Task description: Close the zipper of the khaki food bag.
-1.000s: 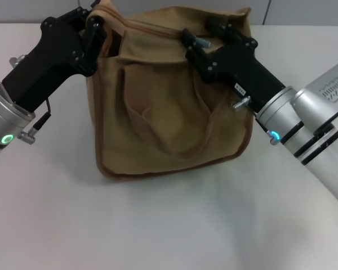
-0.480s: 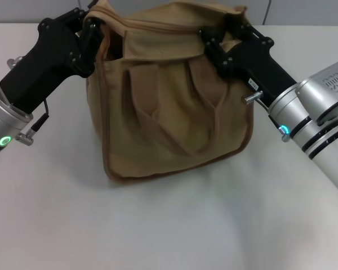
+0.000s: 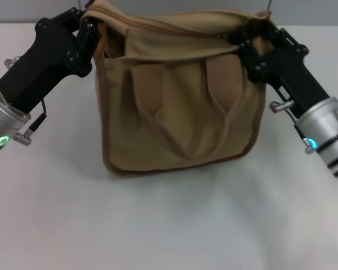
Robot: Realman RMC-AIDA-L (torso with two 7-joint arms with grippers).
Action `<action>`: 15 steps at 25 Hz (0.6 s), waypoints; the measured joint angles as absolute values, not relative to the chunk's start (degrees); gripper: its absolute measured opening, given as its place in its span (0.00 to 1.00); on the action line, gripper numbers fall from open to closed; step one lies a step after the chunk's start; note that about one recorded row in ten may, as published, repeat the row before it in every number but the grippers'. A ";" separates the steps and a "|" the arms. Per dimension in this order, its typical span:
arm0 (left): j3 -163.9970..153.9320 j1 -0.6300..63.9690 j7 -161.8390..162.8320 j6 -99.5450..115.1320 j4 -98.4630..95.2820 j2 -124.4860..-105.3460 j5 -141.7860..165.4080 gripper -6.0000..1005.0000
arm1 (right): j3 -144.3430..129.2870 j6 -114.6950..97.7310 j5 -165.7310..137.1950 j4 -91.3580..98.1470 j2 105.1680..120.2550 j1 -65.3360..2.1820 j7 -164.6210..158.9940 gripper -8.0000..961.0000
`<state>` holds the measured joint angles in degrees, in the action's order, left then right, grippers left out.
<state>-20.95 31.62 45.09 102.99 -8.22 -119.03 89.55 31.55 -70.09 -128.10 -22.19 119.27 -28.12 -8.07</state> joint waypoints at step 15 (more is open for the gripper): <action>-21.82 24.50 49.29 100.75 -21.09 -118.50 92.57 0.09 | 31.46 -85.87 -135.48 -16.04 117.76 -24.73 -23.52 0.57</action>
<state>-21.82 24.50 49.29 100.75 -21.09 -118.50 92.57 31.46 -85.87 -135.48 -16.04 117.76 -24.73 -23.52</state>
